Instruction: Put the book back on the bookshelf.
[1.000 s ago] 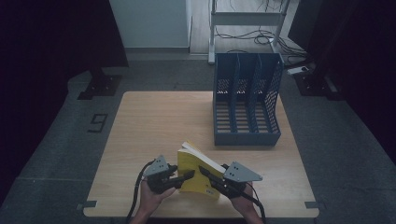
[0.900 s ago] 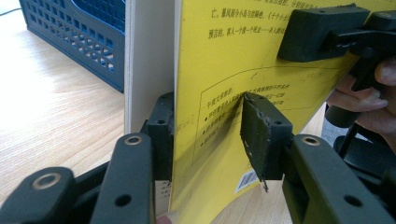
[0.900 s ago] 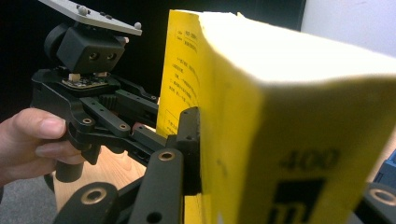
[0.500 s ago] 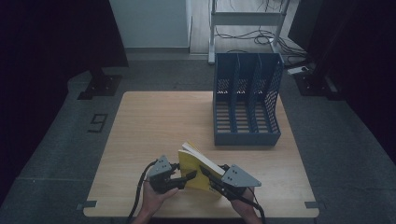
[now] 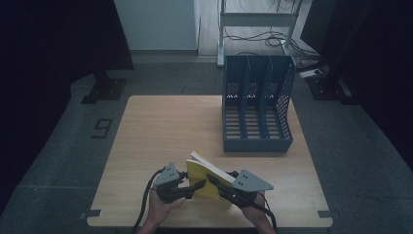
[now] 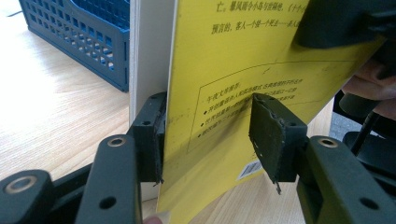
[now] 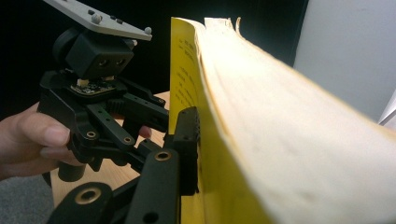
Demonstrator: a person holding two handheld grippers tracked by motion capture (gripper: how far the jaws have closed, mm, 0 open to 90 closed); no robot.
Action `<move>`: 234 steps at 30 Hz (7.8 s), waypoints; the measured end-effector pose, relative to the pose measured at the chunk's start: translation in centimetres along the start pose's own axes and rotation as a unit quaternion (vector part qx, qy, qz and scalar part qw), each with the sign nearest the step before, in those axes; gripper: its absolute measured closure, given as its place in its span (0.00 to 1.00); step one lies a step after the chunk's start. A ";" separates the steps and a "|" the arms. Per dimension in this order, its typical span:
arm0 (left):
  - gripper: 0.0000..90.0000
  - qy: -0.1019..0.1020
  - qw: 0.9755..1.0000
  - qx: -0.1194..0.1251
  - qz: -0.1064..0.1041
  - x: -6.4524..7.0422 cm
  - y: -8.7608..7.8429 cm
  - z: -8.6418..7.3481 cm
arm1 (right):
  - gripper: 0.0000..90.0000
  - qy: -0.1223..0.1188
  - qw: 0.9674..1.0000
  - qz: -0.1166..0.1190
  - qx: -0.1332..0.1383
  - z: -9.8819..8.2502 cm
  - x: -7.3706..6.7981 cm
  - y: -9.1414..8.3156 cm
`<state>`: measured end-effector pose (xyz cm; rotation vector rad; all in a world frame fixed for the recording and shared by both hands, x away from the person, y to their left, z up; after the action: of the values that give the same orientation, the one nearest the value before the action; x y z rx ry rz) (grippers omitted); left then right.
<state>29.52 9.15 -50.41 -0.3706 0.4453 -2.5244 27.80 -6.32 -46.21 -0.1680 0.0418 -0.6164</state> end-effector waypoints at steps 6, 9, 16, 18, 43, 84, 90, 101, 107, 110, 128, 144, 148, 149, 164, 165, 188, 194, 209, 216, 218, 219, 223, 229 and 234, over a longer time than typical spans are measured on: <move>0.53 -0.013 1.000 0.004 -0.009 -0.3 0.0 0.0 | 0.81 0.005 1.000 -0.004 0.003 0.0 0.0 0.0; 0.50 -0.014 1.000 0.006 -0.004 -0.3 0.0 0.0 | 0.81 0.017 1.000 -0.002 0.007 0.0 0.2 -0.1; 0.38 -0.029 0.999 0.010 0.022 -1.1 -0.2 0.1 | 0.82 0.039 0.999 -0.014 0.022 0.0 0.6 -0.3; 0.37 -0.031 0.999 0.010 0.030 -1.3 -0.3 0.1 | 0.82 0.036 0.999 -0.016 0.023 0.0 0.5 -0.3; 0.35 -0.086 0.995 -0.037 0.047 -2.7 0.2 -1.2 | 0.82 0.031 0.996 -0.061 0.059 2.0 1.9 -3.0; 0.38 -0.103 0.992 -0.060 0.040 -3.1 0.0 -1.5 | 0.82 0.036 0.993 -0.089 0.066 2.9 2.9 -3.8; 0.38 -0.107 0.991 -0.065 0.037 -3.2 0.1 -1.6 | 0.82 0.032 0.992 -0.103 0.065 3.5 3.3 -4.0; 0.39 -0.105 0.992 -0.059 0.038 -3.0 -0.1 -1.4 | 0.82 0.032 0.991 -0.108 0.065 4.5 4.0 -3.4; 0.39 -0.111 0.992 -0.055 0.039 -3.2 -0.3 -1.4 | 0.82 0.034 0.991 -0.116 0.064 5.3 4.8 -3.5; 0.39 -0.112 0.992 -0.055 0.039 -3.3 -0.4 -1.4 | 0.82 0.038 0.990 -0.122 0.063 5.8 5.1 -3.6; 0.39 -0.116 0.991 -0.063 0.026 -2.9 -0.2 -1.5 | 0.82 0.048 0.989 -0.121 0.072 8.2 5.9 -2.6; 0.39 -0.118 0.991 -0.060 0.026 -3.0 -0.3 -1.5 | 0.82 0.046 0.988 -0.124 0.083 9.8 6.6 -2.3; 0.39 -0.115 0.991 -0.062 0.024 -3.0 -0.1 -1.6 | 0.82 0.048 0.987 -0.126 0.089 10.0 7.0 -2.3; 0.39 -0.115 0.991 -0.062 0.024 -3.0 -0.1 -1.6 | 0.82 0.048 0.987 -0.126 0.089 10.0 7.0 -2.3; 0.39 -0.118 0.990 -0.067 0.026 -3.1 -0.2 -1.7 | 0.82 0.069 0.982 -0.139 0.105 10.4 8.9 -2.5; 0.39 -0.117 0.990 -0.066 0.028 -3.1 -0.2 -1.6 | 0.82 0.070 0.982 -0.140 0.106 10.5 8.9 -2.5; 0.39 -0.124 0.990 -0.062 0.030 -3.5 -0.8 -1.4 | 0.82 0.075 0.977 -0.169 0.107 11.5 10.9 -1.6; 0.39 -0.126 0.989 -0.065 0.030 -3.6 -0.8 -1.5 | 0.82 0.075 0.976 -0.176 0.103 11.6 11.3 -1.2; 0.39 -0.132 0.988 -0.074 0.032 -4.0 -0.5 -2.1 | 0.82 0.074 0.970 -0.211 0.096 11.9 13.4 -0.2; 0.39 -0.134 0.988 -0.074 0.031 -4.1 -0.6 -2.1 | 0.82 0.072 0.966 -0.228 0.095 12.0 14.7 -0.4; 0.39 -0.133 0.988 -0.073 0.031 -4.2 -0.6 -2.1 | 0.82 0.072 0.965 -0.232 0.094 12.0 14.9 -0.4; 0.39 -0.135 0.988 -0.072 0.032 -4.2 -0.7 -2.0 | 0.82 0.072 0.965 -0.233 0.094 12.0 15.0 -0.4; 0.39 -0.136 0.988 -0.072 0.033 -4.3 -0.7 -2.0 | 0.82 0.074 0.964 -0.238 0.091 11.9 15.5 -0.2; 0.39 -0.137 0.987 -0.070 0.035 -4.4 -0.8 -2.0 | 0.82 0.074 0.965 -0.237 0.084 11.5 16.2 0.3; 0.39 -0.139 0.987 -0.066 0.033 -4.5 -1.1 -1.9 | 0.82 0.073 0.964 -0.245 0.076 11.2 16.6 0.8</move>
<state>32.01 12.99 -52.49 -0.7354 0.5066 -2.3377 42.86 -13.65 -35.14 0.0204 0.0973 -1.1227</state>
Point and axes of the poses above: each handheld gripper's, and its own axes: y roughly forward along the jaws, z roughly out of its top, x roughly to its right, the point moved 6 cm from there along y, roughly forward along the jaws, and after that the axes turned 2 degrees about z, right-handed, at the moved point
